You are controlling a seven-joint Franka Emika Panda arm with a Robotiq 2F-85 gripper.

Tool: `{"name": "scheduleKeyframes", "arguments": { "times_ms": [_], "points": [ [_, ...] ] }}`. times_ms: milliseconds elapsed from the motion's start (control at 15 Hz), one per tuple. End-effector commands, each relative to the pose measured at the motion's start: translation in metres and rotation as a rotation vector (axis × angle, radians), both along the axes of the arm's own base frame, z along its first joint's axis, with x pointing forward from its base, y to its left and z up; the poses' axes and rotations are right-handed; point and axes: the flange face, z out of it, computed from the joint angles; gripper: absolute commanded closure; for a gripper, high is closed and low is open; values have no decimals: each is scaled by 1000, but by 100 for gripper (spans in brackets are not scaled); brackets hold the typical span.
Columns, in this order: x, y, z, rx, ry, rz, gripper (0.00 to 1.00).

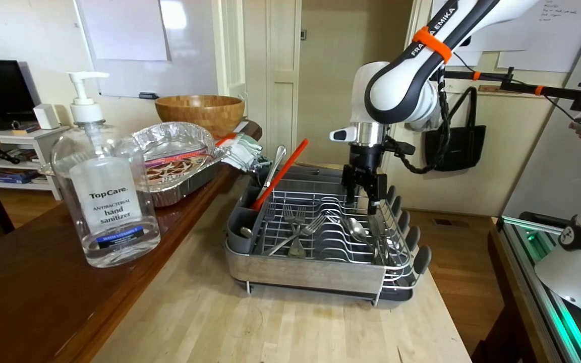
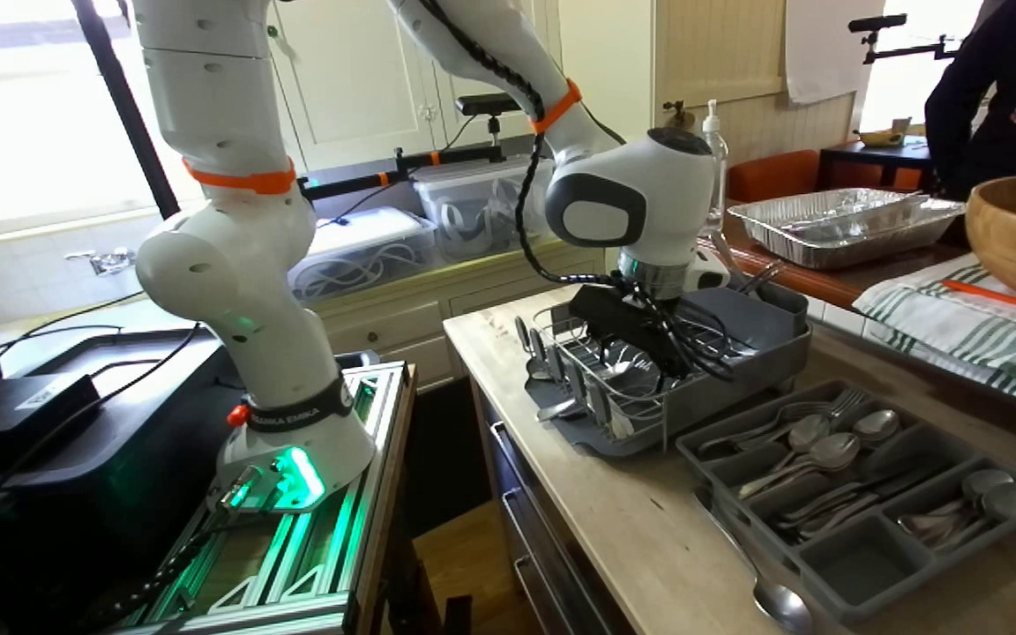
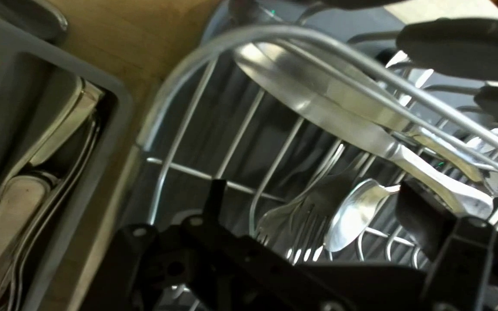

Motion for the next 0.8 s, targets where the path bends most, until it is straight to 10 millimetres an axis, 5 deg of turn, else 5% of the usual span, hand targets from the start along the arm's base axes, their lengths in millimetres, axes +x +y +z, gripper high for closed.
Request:
{"name": "scheduleKeyframes", "arguments": {
  "times_ms": [0, 533, 733],
  "points": [
    [2, 2, -12, 50, 14, 9, 0],
    [2, 0, -5, 66, -8, 51, 0],
    [-10, 44, 3, 124, -1, -18, 0]
  ]
}}
